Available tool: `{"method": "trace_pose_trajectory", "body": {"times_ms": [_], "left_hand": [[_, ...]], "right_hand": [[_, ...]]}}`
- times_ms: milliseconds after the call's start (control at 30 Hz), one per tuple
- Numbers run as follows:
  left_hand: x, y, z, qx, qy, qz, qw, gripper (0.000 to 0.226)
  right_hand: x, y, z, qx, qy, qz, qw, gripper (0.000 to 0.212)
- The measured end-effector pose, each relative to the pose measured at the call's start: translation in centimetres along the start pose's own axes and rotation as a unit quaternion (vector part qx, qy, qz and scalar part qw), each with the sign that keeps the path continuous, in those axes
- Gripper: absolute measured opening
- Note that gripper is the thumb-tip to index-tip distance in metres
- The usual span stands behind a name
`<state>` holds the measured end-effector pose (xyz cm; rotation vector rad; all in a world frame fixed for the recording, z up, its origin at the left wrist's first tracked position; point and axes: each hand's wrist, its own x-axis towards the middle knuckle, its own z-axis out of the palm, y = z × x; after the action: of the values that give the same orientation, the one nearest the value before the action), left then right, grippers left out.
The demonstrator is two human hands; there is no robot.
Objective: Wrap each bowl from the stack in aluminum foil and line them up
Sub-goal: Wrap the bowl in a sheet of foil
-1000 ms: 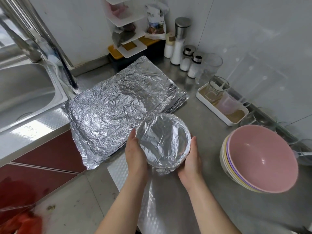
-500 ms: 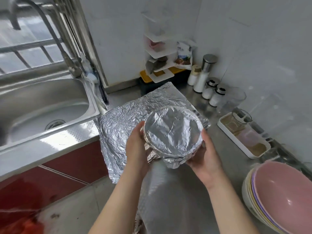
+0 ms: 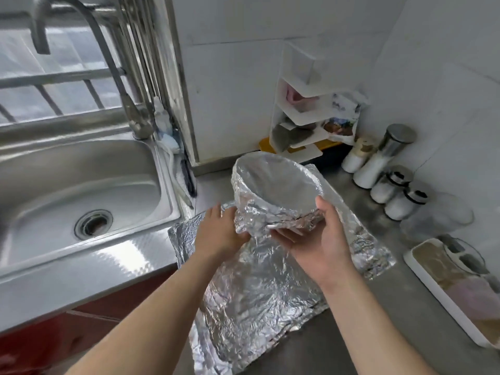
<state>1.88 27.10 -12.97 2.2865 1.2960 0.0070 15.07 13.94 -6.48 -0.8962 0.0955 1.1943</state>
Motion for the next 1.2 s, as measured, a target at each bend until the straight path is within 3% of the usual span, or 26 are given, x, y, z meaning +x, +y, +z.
{"method": "trace_pose_trajectory", "body": {"times_ms": [200,367,567,700,833,933,1033,1100,1200], "left_hand": [[2.9,-1.8,2.3,0.102,-0.094,0.039,0.99,0.11],[1.0,-1.5,4.4,0.124,-0.077,0.079,0.986,0.114],[-0.4,-0.6,5.2,0.118,-0.075,0.074,0.987,0.115],[-0.7,-0.7,5.0,0.088,-0.026,0.083,0.992,0.099],[-0.7,-1.2,4.2,-0.091,0.118,0.082,0.985,0.047],[-0.2,-1.1,2.1,-0.31,0.179,-0.08,0.93,0.026],[1.1,-1.6,-0.1,-0.513,0.244,-0.23,0.79,0.019],[2.2,-2.0,-1.1,-0.593,0.228,-0.255,0.729,0.022],[4.1,-2.3,-1.4,-0.646,0.151,-0.254,0.704,0.049]], "right_hand": [[5.8,1.5,3.8,0.067,-0.032,0.041,0.996,0.038],[8.9,3.9,4.5,0.097,-0.029,0.068,0.993,0.041],[11.3,5.8,4.5,0.064,0.028,0.067,0.995,0.041],[12.2,6.0,4.4,0.03,0.047,0.074,0.996,0.05],[12.5,5.5,4.6,-0.022,0.046,0.06,0.997,0.046],[12.3,4.9,4.2,-0.118,0.058,0.034,0.991,0.043],[11.8,4.1,3.6,-0.176,0.058,0.027,0.982,0.038],[11.6,3.7,3.7,-0.209,0.076,0.019,0.975,0.029],[11.9,3.6,4.0,-0.293,0.119,0.016,0.948,0.019]]}}
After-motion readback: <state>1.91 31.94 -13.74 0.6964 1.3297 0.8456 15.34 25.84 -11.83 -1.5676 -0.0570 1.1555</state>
